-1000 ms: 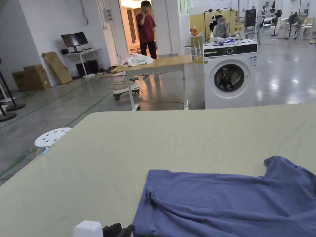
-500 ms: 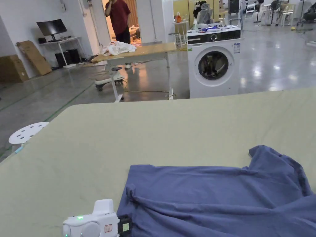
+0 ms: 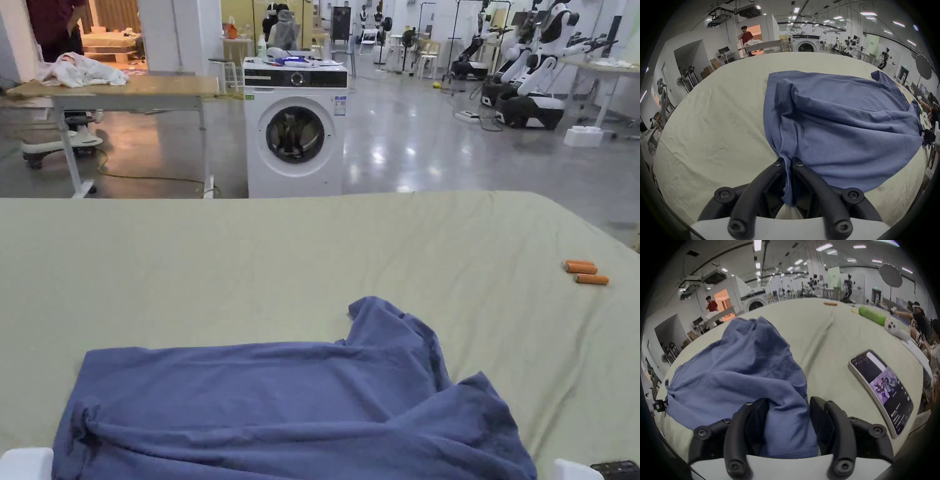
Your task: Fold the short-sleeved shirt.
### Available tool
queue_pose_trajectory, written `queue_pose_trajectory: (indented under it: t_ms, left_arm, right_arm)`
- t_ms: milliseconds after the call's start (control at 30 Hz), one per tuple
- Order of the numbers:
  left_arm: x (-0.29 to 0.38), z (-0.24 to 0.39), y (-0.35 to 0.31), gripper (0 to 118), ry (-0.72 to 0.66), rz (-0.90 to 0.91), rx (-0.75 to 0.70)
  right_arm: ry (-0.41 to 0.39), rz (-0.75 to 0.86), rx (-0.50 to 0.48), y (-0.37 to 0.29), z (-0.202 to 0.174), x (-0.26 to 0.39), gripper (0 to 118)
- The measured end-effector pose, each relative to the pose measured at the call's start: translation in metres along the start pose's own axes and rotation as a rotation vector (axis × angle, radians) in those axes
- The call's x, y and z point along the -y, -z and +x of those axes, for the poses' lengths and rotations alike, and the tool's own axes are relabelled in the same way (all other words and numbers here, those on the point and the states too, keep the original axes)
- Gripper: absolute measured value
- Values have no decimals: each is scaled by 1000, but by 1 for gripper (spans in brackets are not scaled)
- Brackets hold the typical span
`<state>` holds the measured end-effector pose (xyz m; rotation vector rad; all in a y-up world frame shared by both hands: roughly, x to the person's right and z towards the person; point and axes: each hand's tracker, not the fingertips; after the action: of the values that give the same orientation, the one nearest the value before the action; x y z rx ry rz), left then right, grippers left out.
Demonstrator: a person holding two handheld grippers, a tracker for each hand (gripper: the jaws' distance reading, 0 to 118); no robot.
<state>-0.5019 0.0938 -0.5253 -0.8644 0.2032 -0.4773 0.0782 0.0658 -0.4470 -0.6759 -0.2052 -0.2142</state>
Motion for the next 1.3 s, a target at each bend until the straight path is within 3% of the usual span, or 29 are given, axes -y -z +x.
queue_pose_trajectory:
  t_ms: [33,67,100,133,433,467,767,800,833,867,900,933,1033,1100,1300]
  left_arm:
    - [1,1,-1,5,-2,6,-2]
    - [2,1,-2,5,1,8,-5]
    - [0,1,-4,4,5,8,-5]
    - [0,-4,-6,4,9,7,0]
    - [63,-56,-93,0,-138,127,145]
    - [73,-43,-102,0,-414,157,473]
    - [161,-34,-161,1,-452,128,491]
    - [165,-34,-161,13,-468,152,490]
    - [167,-34,-161,29,-478,175,483]
    - [166,-34,-163,59,-469,174,469]
    - [165,-35,-165,76,-451,181,405]
    - [162,-35,-172,81,-440,187,379]
    - [156,-35,-213,82,-371,344,345]
    - [149,-33,-243,82,-362,454,278]
    - [128,-21,-314,82,-382,710,219]
  right_arm:
    - [-6,-28,3,-8,-3,-1,8]
    - [-30,-39,-39,-11,-3,-3,2]
    - [-27,-55,-101,-10,-3,-5,2]
    - [-41,-47,-23,-13,-5,-7,2]
    - [-118,16,20,-78,-3,-13,2]
    - [-132,14,29,-86,0,-8,2]
    - [-205,-13,17,-141,13,36,2]
    - [-214,-12,11,-141,13,38,5]
    - [-221,-10,6,-138,11,40,17]
    - [-235,-16,17,-135,10,42,51]
    - [-256,-30,33,-132,10,42,71]
    - [-251,-32,31,-132,10,42,74]
    - [-138,33,-98,-143,10,39,73]
    - [-114,113,-167,-160,3,33,73]
    - [-237,287,-324,-212,-42,16,73]
